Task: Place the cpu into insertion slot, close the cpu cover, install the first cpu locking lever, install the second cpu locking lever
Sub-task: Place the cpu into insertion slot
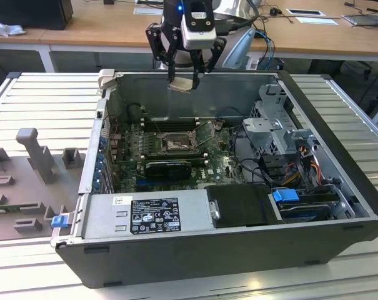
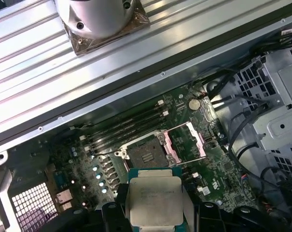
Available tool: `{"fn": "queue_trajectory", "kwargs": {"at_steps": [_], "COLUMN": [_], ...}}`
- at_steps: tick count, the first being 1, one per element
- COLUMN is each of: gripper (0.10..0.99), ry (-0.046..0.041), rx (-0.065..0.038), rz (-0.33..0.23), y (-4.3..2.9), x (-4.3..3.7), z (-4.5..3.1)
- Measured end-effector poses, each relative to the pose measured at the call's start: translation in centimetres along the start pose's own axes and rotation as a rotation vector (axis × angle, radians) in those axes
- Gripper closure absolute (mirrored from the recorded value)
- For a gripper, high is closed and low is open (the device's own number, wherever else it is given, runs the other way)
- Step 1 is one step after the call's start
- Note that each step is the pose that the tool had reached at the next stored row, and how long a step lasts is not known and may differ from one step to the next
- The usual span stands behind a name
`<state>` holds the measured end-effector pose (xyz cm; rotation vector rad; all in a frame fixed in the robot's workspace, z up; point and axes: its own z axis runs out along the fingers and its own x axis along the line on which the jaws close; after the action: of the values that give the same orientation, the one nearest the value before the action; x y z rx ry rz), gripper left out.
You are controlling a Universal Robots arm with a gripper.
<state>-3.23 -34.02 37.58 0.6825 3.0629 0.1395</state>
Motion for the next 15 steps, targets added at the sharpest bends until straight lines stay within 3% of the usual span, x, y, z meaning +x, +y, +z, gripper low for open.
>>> {"fn": "queue_trajectory", "kwargs": {"at_steps": [15], "gripper": [0.557], "ry": [-0.0109], "rx": [-0.002], "rz": [0.124], "y": [0.0], "x": [0.0], "z": [0.02]}}
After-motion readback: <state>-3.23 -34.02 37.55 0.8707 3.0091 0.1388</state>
